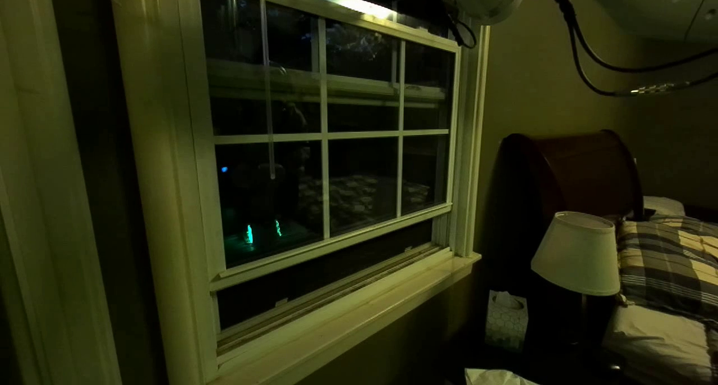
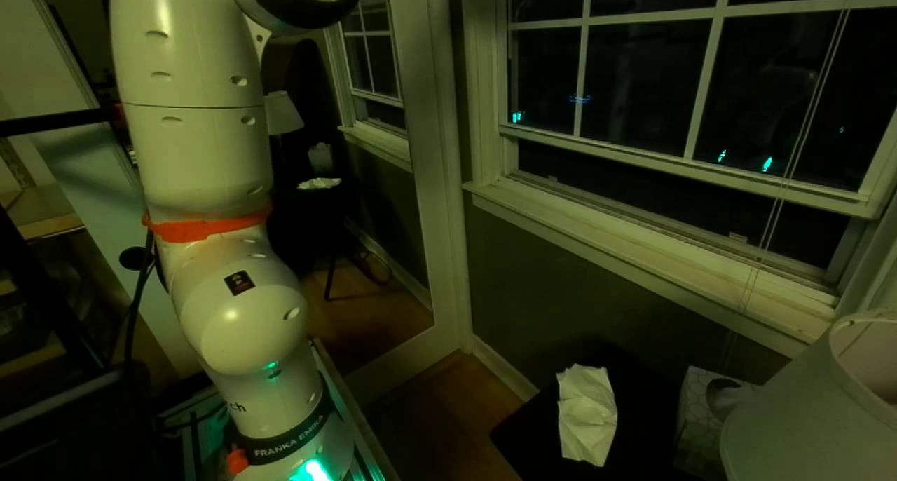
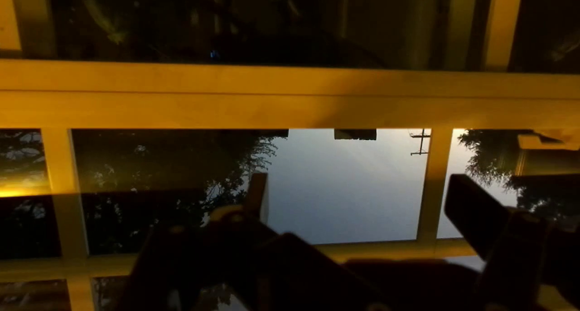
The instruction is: Push the window down
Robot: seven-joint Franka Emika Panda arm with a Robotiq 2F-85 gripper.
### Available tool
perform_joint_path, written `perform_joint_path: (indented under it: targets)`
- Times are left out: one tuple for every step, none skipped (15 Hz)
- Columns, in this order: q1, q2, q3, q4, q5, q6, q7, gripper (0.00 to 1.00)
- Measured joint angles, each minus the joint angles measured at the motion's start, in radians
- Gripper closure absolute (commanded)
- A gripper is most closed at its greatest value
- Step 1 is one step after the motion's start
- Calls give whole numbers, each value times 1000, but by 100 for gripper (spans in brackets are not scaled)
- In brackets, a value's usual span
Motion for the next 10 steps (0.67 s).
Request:
perform_joint_path:
  targets:
    - [-1, 23, 0, 26, 1, 0, -4, 0]
    - [-2, 46, 0, 53, 4, 0, -10, 0]
    - [-4, 68, 1, 78, 12, 0, -19, 0]
    - [-8, 87, 3, 98, 20, 0, -31, 0]
    - [-12, 106, 5, 118, 26, 0, -40, 0]
    - [-18, 123, 7, 135, 29, 0, -46, 0]
    - [-24, 139, 8, 150, 31, 0, -51, 0]
    - [-29, 153, 8, 168, 32, 1, -53, 0]
    - [-33, 163, 10, 180, 34, 0, -54, 0]
    - [-35, 169, 13, 189, 34, -1, -55, 0]
